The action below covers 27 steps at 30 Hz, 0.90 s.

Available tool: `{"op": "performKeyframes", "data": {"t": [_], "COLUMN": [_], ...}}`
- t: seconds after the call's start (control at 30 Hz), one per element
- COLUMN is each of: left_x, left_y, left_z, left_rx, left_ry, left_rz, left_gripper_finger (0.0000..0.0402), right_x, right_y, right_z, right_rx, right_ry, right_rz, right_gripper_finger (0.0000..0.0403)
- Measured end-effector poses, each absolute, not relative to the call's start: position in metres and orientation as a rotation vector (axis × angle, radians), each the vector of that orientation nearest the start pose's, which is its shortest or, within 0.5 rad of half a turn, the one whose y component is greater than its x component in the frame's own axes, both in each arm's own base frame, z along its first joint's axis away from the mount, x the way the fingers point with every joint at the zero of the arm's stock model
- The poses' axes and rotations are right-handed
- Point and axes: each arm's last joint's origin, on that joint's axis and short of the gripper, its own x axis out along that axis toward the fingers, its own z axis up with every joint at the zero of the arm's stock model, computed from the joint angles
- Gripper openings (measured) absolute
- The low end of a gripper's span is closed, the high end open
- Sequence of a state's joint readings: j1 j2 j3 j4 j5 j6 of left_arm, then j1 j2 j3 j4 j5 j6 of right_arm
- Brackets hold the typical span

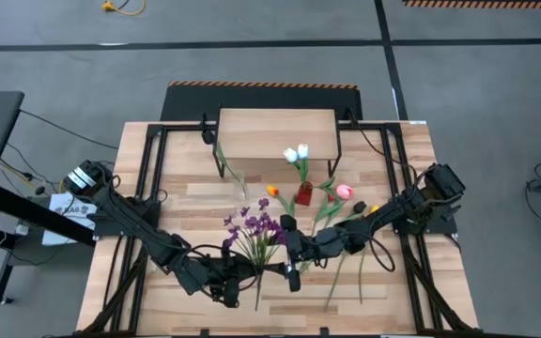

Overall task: Pick and place flowers into a vace then onto a shelf
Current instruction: Put the violet flowers into the red vase

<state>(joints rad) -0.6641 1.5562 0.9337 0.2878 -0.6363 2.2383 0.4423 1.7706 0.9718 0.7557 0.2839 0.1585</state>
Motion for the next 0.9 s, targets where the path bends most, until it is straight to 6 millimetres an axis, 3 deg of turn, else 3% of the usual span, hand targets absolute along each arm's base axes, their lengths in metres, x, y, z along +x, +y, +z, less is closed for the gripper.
{"op": "performKeyframes", "data": {"t": [0.23,0.33,0.47,0.5,0.9], "left_x": [0.278,0.278,0.278,0.278,0.278], "left_y": [-0.190,-0.190,-0.189,-0.189,-0.190], "left_z": [0.244,0.242,0.241,0.241,0.242], "left_rx": [2.425,2.429,2.415,2.396,2.296], "left_ry": [0.128,0.132,0.148,0.148,0.146], "left_rz": [-0.322,-0.330,-0.336,-0.338,-0.320], "left_gripper_finger": [0.0008,0.0008,0.0008,0.0008,0.0026], "right_x": [0.355,0.358,0.360,0.360,0.359], "right_y": [0.160,0.162,0.158,0.158,0.159], "right_z": [0.232,0.232,0.230,0.230,0.230], "right_rx": [0.142,0.130,0.113,0.108,0.103], "right_ry": [0.045,0.071,0.105,0.105,0.108], "right_rz": [0.202,0.215,0.226,0.224,0.228], "right_gripper_finger": [0.0213,0.0152,0.0027,0.0018,0.0004]}}
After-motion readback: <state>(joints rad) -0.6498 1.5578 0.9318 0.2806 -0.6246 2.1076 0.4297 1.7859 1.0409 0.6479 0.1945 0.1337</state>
